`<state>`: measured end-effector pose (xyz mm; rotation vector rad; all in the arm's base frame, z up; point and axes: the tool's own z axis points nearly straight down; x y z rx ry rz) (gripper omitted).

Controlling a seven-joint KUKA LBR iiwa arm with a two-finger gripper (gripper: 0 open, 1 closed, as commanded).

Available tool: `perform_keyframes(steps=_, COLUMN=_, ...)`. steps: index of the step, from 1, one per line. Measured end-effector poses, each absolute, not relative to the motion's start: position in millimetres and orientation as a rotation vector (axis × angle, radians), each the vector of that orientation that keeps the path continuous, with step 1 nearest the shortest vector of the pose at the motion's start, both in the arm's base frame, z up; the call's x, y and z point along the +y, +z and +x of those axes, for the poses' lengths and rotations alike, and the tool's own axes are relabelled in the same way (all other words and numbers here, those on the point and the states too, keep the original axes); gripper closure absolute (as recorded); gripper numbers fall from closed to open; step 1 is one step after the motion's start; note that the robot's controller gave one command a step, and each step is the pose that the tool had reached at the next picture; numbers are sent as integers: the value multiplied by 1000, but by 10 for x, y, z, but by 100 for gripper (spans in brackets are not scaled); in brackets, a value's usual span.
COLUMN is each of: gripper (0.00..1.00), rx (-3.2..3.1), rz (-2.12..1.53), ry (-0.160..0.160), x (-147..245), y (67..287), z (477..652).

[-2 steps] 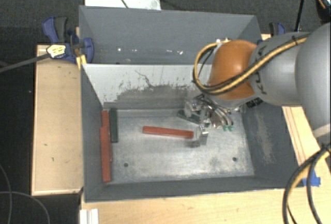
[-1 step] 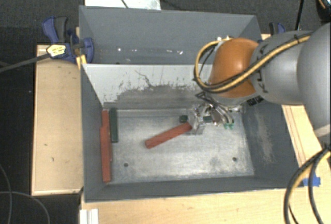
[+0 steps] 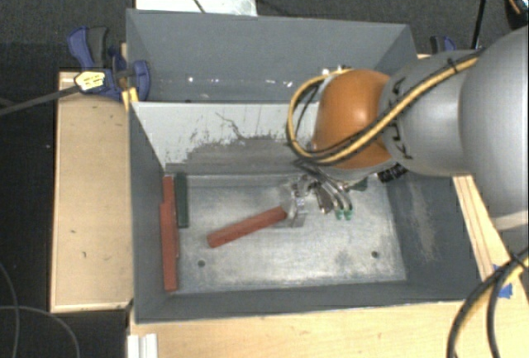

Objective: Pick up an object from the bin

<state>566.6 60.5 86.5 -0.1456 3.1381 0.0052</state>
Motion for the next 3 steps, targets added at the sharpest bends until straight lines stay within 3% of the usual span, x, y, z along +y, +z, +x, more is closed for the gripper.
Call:
perform_keyframes(steps=1, gripper=100, rx=3131, rz=-80, ry=0, x=329, y=1502, z=5912)
perform_keyframes(steps=2, gripper=100, rx=3129, rz=-95, ry=1, x=372, y=2308, z=5640)
perform_keyframes(steps=3, gripper=100, rx=3071, rz=-619, ry=-2, x=264, y=2720, z=5630)
